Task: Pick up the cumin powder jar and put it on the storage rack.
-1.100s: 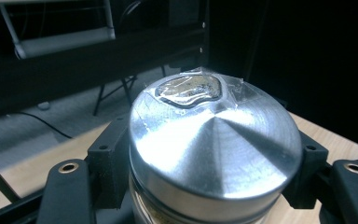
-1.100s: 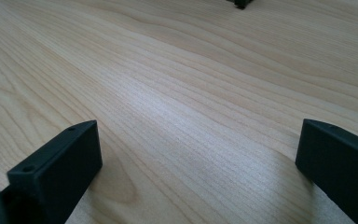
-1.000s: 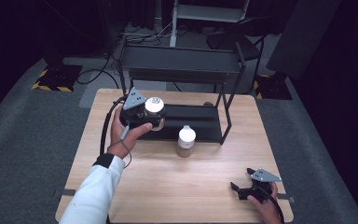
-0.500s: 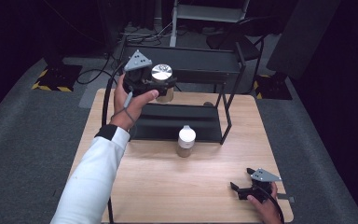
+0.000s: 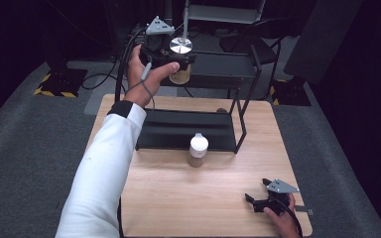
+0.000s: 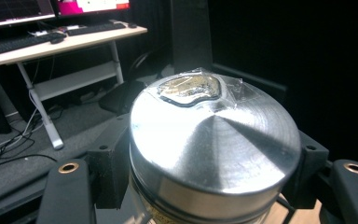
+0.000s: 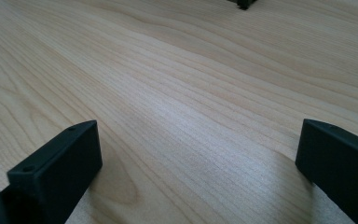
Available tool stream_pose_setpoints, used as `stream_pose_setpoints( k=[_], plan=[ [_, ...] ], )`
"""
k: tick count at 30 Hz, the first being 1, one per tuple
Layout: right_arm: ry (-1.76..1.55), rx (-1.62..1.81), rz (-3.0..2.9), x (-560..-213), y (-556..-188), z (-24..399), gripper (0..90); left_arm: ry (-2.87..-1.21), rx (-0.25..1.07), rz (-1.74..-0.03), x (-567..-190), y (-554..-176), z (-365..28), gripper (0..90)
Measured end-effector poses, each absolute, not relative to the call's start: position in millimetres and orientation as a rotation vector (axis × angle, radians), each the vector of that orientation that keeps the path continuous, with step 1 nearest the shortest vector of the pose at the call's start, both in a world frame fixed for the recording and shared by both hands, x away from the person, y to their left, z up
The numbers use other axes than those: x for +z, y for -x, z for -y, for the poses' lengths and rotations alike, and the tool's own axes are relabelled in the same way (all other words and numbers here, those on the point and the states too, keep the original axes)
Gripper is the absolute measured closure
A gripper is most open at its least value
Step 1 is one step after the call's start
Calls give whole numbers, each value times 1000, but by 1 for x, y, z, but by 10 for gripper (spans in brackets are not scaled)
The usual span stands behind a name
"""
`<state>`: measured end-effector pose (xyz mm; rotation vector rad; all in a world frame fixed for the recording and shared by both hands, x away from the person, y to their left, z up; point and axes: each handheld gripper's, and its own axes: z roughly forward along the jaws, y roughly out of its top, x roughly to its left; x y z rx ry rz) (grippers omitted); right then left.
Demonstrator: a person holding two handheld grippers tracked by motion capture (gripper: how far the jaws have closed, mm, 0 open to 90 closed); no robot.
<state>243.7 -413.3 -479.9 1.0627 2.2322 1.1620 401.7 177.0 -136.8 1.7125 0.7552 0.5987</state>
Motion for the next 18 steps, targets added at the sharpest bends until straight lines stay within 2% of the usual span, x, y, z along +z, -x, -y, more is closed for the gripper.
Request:
stream_pose_setpoints(
  k=[10, 18],
  plan=[
    [-1062, 1162, -2233, -480, -244, 413, 1, -1706, 611, -775, -125, -435, -170, 315],
    [-1060, 1163, -2234, -480, -244, 413, 1, -1699, 589, -803, -138, -458, -168, 315]
  ],
)
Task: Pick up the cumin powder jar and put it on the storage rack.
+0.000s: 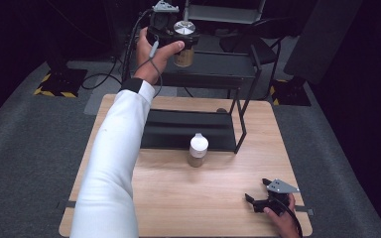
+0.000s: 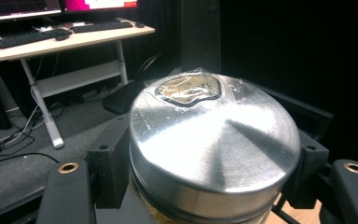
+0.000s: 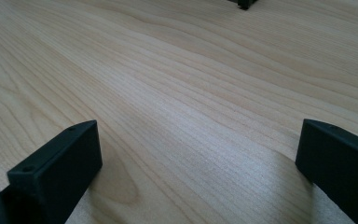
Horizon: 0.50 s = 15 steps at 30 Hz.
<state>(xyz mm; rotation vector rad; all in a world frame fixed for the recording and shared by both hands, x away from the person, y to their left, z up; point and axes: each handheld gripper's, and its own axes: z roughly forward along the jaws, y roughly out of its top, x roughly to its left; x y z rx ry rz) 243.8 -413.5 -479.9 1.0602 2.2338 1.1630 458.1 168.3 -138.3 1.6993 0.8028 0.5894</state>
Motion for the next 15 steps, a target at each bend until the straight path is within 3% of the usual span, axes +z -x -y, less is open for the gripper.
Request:
stream_pose_setpoints(
  k=[15],
  plan=[
    [-1048, 1168, -2242, -480, -244, 414, 1, -1677, 567, -850, -166, -481, -166, 315]
  ],
)
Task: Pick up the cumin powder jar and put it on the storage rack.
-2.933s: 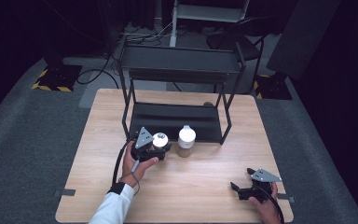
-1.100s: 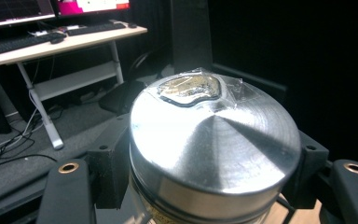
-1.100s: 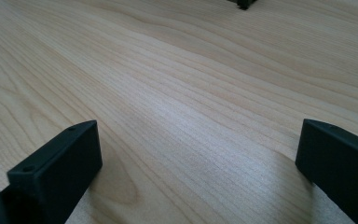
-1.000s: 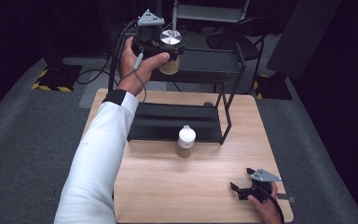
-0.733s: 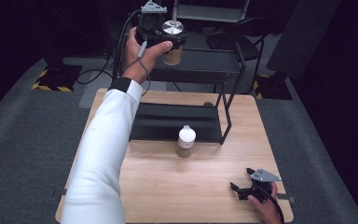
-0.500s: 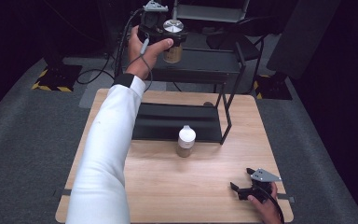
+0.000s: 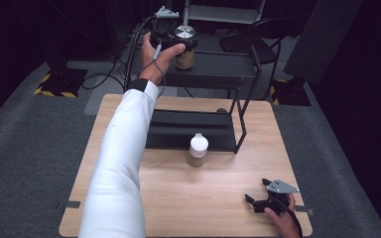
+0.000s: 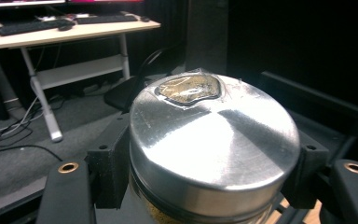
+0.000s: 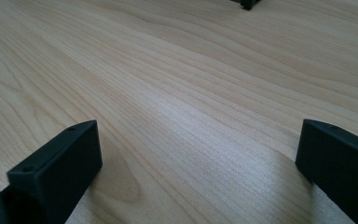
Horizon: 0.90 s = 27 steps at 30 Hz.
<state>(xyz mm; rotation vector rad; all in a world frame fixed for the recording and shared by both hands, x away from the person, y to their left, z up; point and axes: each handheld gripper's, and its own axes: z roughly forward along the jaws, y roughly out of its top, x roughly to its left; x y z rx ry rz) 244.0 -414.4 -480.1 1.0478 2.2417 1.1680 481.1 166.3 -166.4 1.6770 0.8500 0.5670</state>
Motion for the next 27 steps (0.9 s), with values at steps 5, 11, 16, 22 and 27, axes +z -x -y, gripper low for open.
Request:
stream_pose_setpoints(
  k=[5, 11, 16, 22, 27],
  plan=[
    [-1038, 1171, -2248, -480, -244, 415, 1, -1650, 553, -853, -176, -484, -168, 314],
    [-1036, 1171, -2248, -480, -244, 415, 1, -1619, 510, -856, -180, -487, -172, 250],
    [-1036, 1172, -2249, -480, -244, 415, 1, -1622, 561, -868, -176, -479, -169, 74],
    [-1034, 1172, -2250, -480, -244, 415, 1, -1597, 570, -839, -173, -470, -175, 3],
    [-1028, 1175, -2256, -480, -245, 416, 1, -1611, 610, -825, -166, -457, -174, 3]
  ],
)
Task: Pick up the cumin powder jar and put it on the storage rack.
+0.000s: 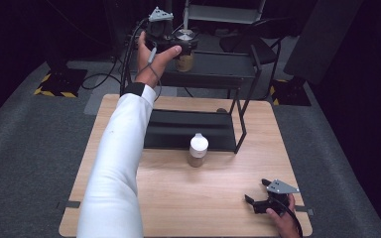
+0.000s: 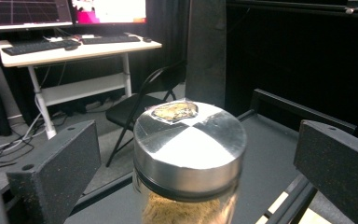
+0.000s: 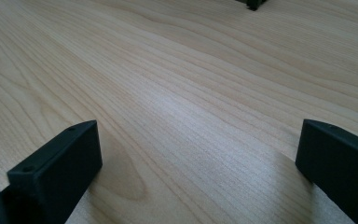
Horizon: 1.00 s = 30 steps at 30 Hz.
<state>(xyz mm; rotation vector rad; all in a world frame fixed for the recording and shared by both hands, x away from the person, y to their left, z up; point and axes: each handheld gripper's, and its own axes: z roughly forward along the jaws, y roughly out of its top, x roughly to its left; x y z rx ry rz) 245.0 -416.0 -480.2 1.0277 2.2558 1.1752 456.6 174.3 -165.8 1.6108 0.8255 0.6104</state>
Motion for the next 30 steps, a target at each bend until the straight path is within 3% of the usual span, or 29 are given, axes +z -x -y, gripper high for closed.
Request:
stream_pose_setpoints(
  k=[12, 30],
  plan=[
    [-1029, 1175, -2256, -480, -245, 416, 1, -1650, 652, -795, -165, -418, -182, 3],
    [-1029, 1175, -2256, -480, -245, 416, 1, -1675, 610, -789, -212, -362, -201, 3]
  ],
)
